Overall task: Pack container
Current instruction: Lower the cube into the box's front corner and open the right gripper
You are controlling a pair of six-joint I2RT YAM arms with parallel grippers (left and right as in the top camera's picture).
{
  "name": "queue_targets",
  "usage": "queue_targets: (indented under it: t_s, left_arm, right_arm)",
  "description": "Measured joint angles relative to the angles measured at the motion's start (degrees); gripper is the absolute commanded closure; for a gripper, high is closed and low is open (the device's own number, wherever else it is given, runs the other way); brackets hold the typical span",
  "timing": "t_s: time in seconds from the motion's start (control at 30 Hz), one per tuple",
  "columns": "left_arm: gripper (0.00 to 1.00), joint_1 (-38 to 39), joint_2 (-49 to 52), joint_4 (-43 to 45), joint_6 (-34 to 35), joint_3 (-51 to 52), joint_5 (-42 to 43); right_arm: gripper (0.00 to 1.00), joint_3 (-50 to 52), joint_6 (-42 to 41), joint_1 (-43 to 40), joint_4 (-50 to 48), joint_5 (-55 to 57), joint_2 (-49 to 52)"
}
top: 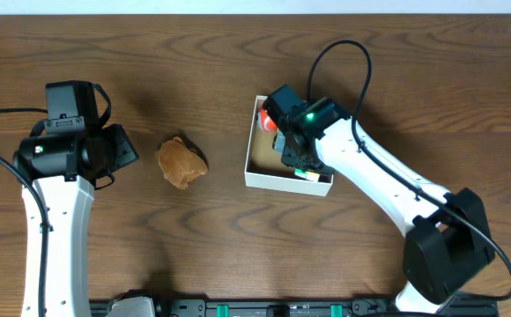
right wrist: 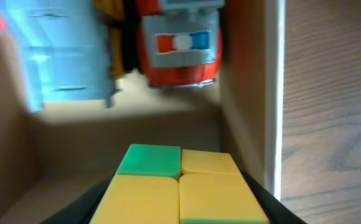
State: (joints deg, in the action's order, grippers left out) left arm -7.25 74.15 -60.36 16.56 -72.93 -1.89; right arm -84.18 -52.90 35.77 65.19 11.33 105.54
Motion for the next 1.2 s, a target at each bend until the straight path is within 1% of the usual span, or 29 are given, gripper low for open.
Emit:
queue_targets:
  t_s: [0.2,0.43,0.6,0.63,0.67,0.8,0.93,1.2]
  left_arm:
    - [0.43,0.00,0.00,0.02,0.00,0.00,0.00]
    - [0.43,0.00,0.00,0.02,0.00,0.00,0.00]
    - [0.43,0.00,0.00,0.02,0.00,0.00,0.00]
    - [0.43,0.00,0.00,0.02,0.00,0.00,0.00]
    - [0.43,0.00,0.00,0.02,0.02,0.00,0.00]
    - [0.43,0.00,0.00,0.02,0.00,0.00,0.00]
    - [0.43,0.00,0.00,0.02,0.00,0.00,0.00]
    - [0.43,0.00,0.00,0.02,0.00,0.00,0.00]
  right_arm:
    - [0.98,0.50,1.66,-2.80,-0.11,-0.37,0.94]
    - [0.96,0.52,5.07,-3.19,1.31,-1.66,0.94]
    - [0.92,0.52,9.79,-3.13,2.73,-2.73,0.96]
    - [0.89,0.52,11.04,-3.13,2.89,-2.82,0.94]
    - [0.88,0.52,12.35,-3.13,2.95,-2.84,0.94]
    - [0.88,0.52,17.68,-3.13,2.99,-2.95,0.96]
    - [0.91,0.55,21.09,-3.13,2.49,-2.91,0.96]
    - [0.91,1.81,22.14,-3.13,-2.54,-2.82,0.94]
